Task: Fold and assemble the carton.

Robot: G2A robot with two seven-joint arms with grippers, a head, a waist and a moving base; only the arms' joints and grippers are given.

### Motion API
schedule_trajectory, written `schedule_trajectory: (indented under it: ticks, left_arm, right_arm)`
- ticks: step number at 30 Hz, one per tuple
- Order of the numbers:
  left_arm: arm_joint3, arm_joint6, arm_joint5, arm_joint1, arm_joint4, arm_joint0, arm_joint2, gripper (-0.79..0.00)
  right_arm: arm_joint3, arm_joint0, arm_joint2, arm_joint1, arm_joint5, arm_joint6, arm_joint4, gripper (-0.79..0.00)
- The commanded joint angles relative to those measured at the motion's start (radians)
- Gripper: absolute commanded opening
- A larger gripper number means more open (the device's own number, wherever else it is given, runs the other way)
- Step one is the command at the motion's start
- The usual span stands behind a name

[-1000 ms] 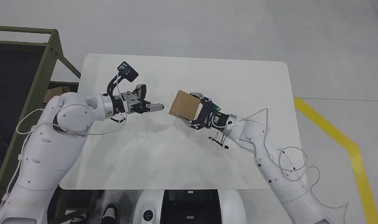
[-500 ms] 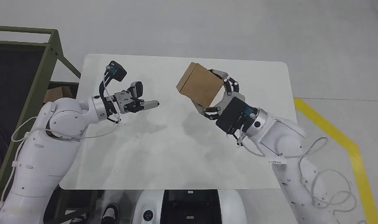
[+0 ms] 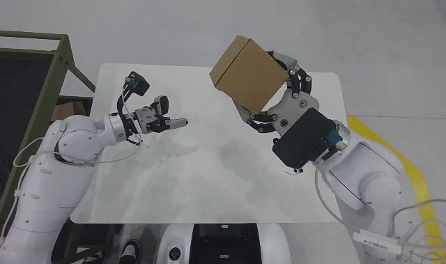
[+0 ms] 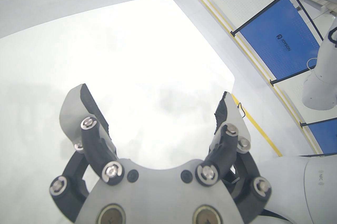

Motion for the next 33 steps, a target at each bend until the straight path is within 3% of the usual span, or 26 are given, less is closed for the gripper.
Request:
schedule_trajectory:
  ticks: [1, 14, 22, 33]
  left_arm:
    - [0.0, 0.0, 0.0, 0.0, 0.0, 0.0, 0.0, 0.0]
    - [0.0, 0.0, 0.0, 0.0, 0.0, 0.0, 0.0, 0.0]
    - [0.0, 0.0, 0.0, 0.0, 0.0, 0.0, 0.0, 0.0]
    - [0.0, 0.0, 0.0, 0.0, 0.0, 0.0, 0.0, 0.0]
  right_arm:
    - [-0.014, 0.004, -0.008, -0.002, 0.024, -0.004, -0.001, -0.785]
    - [-0.067, -0.022, -0.026, -0.005, 0.136, -0.126, -0.039, -0.785]
    - [-0.049, -0.042, -0.019, -0.012, 0.176, -0.177, 0.118, -0.785]
    - [0.052, -0.009, 0.032, -0.01, -0.019, -0.226, 0.517, -0.785]
